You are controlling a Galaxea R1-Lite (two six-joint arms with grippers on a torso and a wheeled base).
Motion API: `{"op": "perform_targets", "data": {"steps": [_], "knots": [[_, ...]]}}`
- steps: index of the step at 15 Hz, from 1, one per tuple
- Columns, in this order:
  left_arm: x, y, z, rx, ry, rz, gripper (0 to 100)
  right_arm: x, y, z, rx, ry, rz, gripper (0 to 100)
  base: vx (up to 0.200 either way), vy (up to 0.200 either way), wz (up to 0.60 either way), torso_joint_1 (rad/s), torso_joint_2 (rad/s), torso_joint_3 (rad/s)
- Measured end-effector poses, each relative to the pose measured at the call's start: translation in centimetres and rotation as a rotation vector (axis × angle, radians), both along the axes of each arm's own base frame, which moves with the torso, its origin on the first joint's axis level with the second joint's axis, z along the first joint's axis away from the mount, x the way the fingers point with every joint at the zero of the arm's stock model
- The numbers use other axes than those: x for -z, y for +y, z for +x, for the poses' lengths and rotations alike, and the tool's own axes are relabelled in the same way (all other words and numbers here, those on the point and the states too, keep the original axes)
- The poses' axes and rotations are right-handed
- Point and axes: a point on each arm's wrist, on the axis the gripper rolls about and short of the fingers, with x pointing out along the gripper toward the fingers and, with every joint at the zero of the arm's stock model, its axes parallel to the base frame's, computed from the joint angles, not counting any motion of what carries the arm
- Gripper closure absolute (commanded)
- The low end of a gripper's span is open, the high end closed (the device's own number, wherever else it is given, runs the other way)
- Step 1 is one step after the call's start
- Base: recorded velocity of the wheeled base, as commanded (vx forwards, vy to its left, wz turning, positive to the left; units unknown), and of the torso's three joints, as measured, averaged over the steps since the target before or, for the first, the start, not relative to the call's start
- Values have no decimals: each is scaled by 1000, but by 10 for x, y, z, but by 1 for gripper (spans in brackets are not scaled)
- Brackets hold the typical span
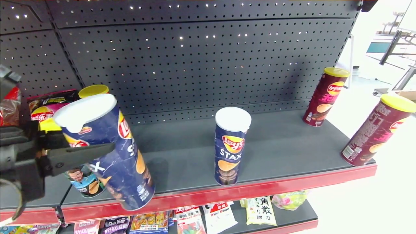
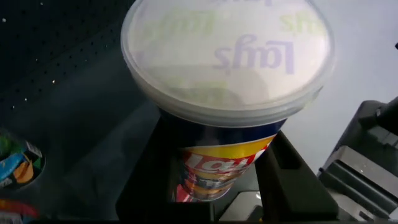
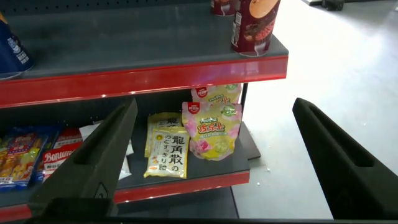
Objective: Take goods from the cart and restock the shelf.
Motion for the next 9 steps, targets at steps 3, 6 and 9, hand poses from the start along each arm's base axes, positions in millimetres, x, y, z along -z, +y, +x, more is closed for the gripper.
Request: {"op": "perform_targets", "data": {"steps": [3, 6, 9], "knots": [[-1, -15, 45, 18, 5, 16, 100, 0, 0, 0, 0, 0, 0, 0, 0, 0, 0, 0, 0, 0], [-5, -34, 86, 62, -17, 35, 100, 0, 0, 0, 0, 0, 0, 0, 0, 0, 0, 0, 0, 0], [-5, -53, 117, 102, -39, 38, 100, 0, 0, 0, 0, -1, 0, 0, 0, 0, 0, 0, 0, 0]]}}
